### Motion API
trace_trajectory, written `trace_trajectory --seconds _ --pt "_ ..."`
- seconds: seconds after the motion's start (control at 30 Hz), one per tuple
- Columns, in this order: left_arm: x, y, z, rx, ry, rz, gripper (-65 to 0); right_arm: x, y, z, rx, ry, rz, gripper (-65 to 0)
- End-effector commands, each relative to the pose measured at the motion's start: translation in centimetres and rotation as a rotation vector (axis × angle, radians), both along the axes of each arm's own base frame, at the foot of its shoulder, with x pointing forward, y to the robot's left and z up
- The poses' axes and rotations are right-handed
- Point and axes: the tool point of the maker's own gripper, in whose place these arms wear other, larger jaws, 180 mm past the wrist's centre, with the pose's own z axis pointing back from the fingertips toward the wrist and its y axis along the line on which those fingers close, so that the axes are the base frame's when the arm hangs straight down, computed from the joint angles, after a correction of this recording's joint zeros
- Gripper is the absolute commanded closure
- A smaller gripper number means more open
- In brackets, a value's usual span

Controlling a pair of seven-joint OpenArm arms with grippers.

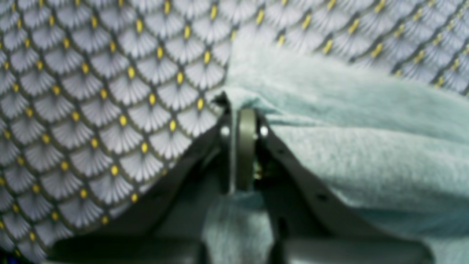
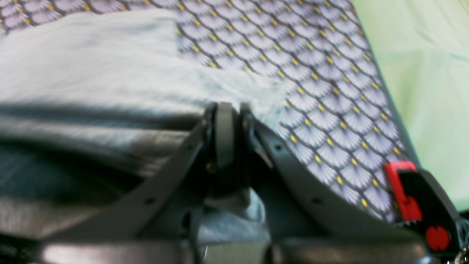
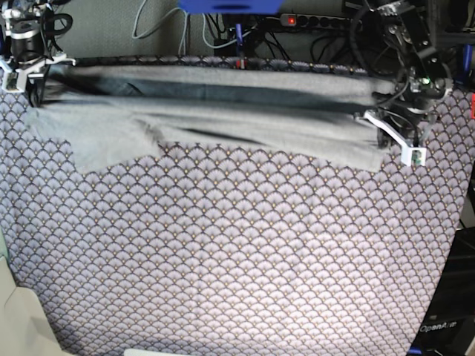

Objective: Fold the T-shirt properly

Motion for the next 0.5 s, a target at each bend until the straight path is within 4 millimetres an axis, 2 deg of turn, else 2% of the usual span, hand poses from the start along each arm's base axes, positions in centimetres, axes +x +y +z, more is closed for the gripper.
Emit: trace_trajectory --seconds 0.0,0.07,0.27,0.37,0.47 --pt "1.1 0.8 1.2 0.022 -0.048 0.004 0.0 0.5 -0.7 1.5 -0.028 -0.048 -0.001 0.0" --pt "1.1 1.4 1.1 0.029 -0.040 0.000 0.0 0.4 -0.7 1.4 -0.030 -0.044 0.000 0.0" --pt "0.8 1.3 0.2 0.015 -0.017 0.001 0.0 -0.6 -1.2 1.1 -0.035 -0.022 -0.013 0.0" --pt "0.6 1.3 0.1 0.016 -0.012 -0.008 0.0 -0.9 -1.6 0.6 -0.031 -0.004 -0.015 0.0" --pt "0.3 1.3 -0.1 0.017 -0.004 -0.016 0.0 -1.9 -2.0 -1.1 -0.001 0.034 -0.032 0.0"
